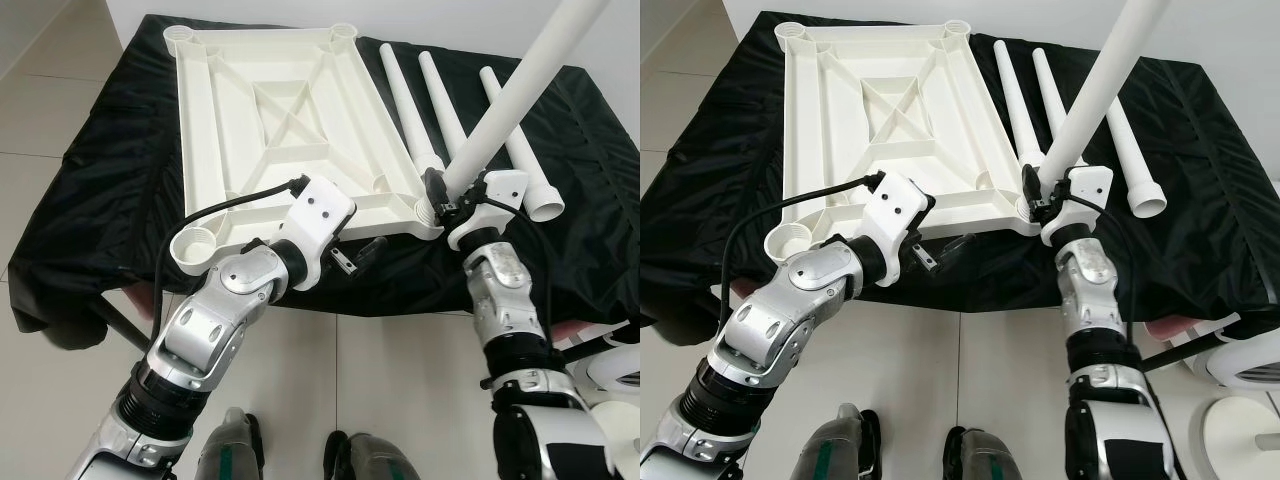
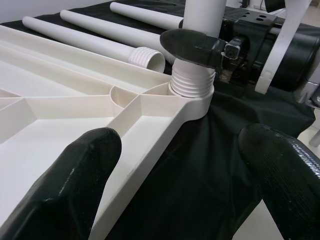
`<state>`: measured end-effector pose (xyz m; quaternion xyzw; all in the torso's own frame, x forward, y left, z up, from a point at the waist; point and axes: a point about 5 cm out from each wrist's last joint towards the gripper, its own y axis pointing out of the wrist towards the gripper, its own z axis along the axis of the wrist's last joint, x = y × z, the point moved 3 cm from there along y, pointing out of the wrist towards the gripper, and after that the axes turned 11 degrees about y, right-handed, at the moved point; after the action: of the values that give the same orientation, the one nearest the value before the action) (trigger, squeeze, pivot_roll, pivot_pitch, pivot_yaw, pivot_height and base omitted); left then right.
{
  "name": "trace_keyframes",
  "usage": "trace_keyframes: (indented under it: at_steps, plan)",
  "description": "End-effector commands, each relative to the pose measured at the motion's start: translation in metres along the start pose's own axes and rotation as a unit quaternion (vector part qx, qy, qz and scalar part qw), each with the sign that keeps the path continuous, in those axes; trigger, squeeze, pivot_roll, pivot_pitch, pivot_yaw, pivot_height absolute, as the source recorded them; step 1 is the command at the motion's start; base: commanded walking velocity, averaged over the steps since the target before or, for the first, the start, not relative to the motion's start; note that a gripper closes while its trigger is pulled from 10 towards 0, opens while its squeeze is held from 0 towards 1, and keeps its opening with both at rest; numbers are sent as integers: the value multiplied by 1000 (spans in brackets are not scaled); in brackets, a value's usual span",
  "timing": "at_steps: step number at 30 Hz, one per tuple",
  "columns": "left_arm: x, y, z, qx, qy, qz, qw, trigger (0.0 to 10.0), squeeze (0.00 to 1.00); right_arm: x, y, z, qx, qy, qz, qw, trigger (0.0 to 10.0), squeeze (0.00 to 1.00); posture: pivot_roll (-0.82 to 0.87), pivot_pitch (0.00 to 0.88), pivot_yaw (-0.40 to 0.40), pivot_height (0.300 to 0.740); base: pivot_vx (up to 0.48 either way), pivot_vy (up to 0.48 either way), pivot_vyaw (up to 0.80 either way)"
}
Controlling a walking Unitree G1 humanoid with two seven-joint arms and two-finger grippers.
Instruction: Building children table
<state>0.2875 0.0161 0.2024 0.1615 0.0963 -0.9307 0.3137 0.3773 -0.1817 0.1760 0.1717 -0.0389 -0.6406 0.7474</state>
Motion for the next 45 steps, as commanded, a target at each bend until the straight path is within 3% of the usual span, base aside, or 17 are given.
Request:
trace_keyframes:
  at_steps: [1,10,20,24,37,41,45]
  plan:
    - [4,-1,1,4,-5,-10,1000,10000,0,-1,-6,-14,-26,2,-17,1000,10000,0,101,129,-63,740,0,0,0]
    - [2,-1,1,5,-5,-7,1000,10000,0,-16,-11,-22,-21,-6,-100,995,10000,0,103,120,-68,740,0,0,0]
    - [2,-1,1,6,-4,-6,1000,10000,0,-15,-13,-22,-7,-25,-179,983,10000,0,109,107,-69,740,0,0,0]
    - [2,-1,1,6,-3,-6,1000,10000,0,-15,-14,-21,-6,-28,-186,982,10000,0,109,107,-69,740,0,0,0]
    - [2,-1,2,7,-3,-7,1000,10000,0,4,-23,-19,0,-33,-240,970,10000,0,111,90,-65,740,0,0,0]
    - [2,-1,2,8,-3,-8,1000,10000,0,12,-27,-21,-7,-22,-264,964,10000,0,109,89,-61,740,0,0,0]
    - [3,-1,3,9,-3,-10,1000,10000,0,17,-27,-23,-11,19,-277,961,10000,0,109,91,-59,740,0,0,0]
